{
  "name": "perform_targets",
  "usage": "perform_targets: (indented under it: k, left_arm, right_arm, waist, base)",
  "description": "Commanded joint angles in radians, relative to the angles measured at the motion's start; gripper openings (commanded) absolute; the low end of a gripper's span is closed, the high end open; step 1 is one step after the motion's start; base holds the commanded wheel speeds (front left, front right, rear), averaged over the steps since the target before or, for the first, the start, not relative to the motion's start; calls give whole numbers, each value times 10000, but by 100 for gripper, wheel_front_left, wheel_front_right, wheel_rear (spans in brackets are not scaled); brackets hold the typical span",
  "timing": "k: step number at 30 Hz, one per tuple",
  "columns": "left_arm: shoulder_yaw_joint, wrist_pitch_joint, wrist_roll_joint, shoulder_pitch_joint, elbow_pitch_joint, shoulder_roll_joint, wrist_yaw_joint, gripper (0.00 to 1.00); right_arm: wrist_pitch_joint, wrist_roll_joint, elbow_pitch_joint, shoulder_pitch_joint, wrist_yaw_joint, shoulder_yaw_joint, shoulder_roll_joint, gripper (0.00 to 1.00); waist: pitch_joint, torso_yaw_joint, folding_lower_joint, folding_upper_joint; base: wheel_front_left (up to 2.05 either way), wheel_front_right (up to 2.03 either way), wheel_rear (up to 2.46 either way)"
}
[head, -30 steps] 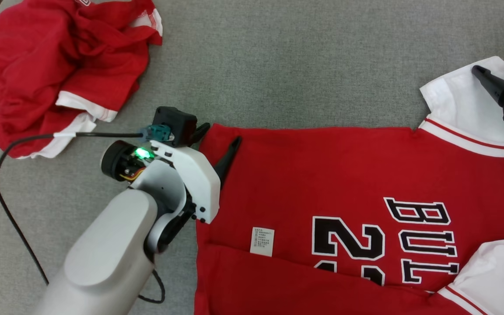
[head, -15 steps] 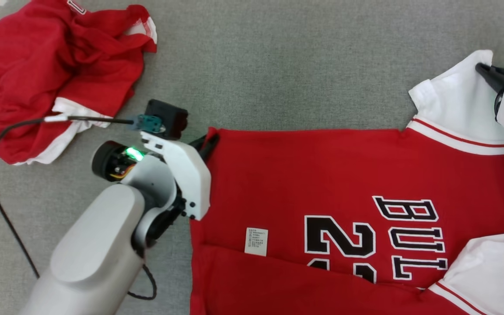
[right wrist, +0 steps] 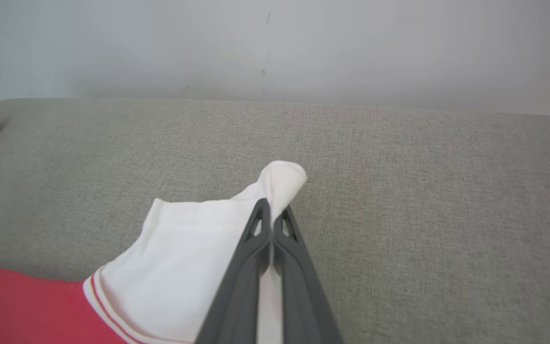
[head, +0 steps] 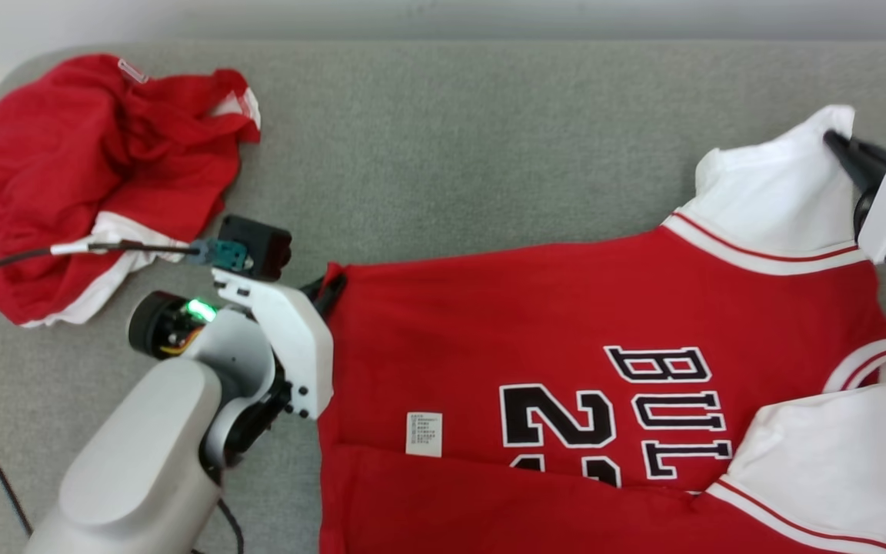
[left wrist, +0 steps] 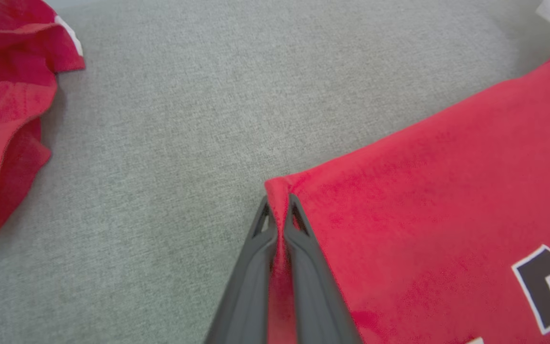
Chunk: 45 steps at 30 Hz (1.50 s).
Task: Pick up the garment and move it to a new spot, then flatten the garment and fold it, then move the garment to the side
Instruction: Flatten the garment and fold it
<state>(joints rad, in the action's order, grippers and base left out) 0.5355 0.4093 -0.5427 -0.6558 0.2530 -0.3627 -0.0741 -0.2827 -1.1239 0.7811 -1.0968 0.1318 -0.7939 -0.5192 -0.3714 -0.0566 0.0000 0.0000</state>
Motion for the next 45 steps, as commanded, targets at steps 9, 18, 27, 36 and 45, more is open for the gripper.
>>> perform_targets:
  k: [9, 18, 27, 36, 45]
  left_arm:
    - [31, 994, -959, 782, -44, -538, 548, 0]
    - [269, 2672, -1780, 1015, 136, -1056, 1094, 0]
    - [645, 3801, -2423, 1064, 729, -1181, 1606, 0]
    - [909, 4223, -2702, 1324, 988, -1185, 1719, 0]
    - [1022, 4045, -2869, 1681, 1272, -1136, 1782, 100]
  right_arm:
    - [-277, -919, -1548, 1420, -23, -792, -866, 0]
    - [-1250, -1632, -2472, 2574, -23, -1432, -1336, 0]
    - [-2207, -2322, -3150, 3542, -23, -1824, -1583, 0]
    - [-2876, -2632, -3502, 4166, -23, -2017, -1736, 0]
    - [-3314, -2806, -3439, 4800, -23, -2100, -1720, 100]
  waist:
    - [1419, 635, 0, 0]
    - [2398, 1068, 0, 0]
    - [2858, 1358, 0, 0]
    - [3078, 1454, 0, 0]
    - [3377, 1399, 0, 0]
  base:
    - [0, 0, 0]
    - [0, 0, 0]
    - [0, 0, 0]
    - [0, 0, 0]
    - [0, 0, 0]
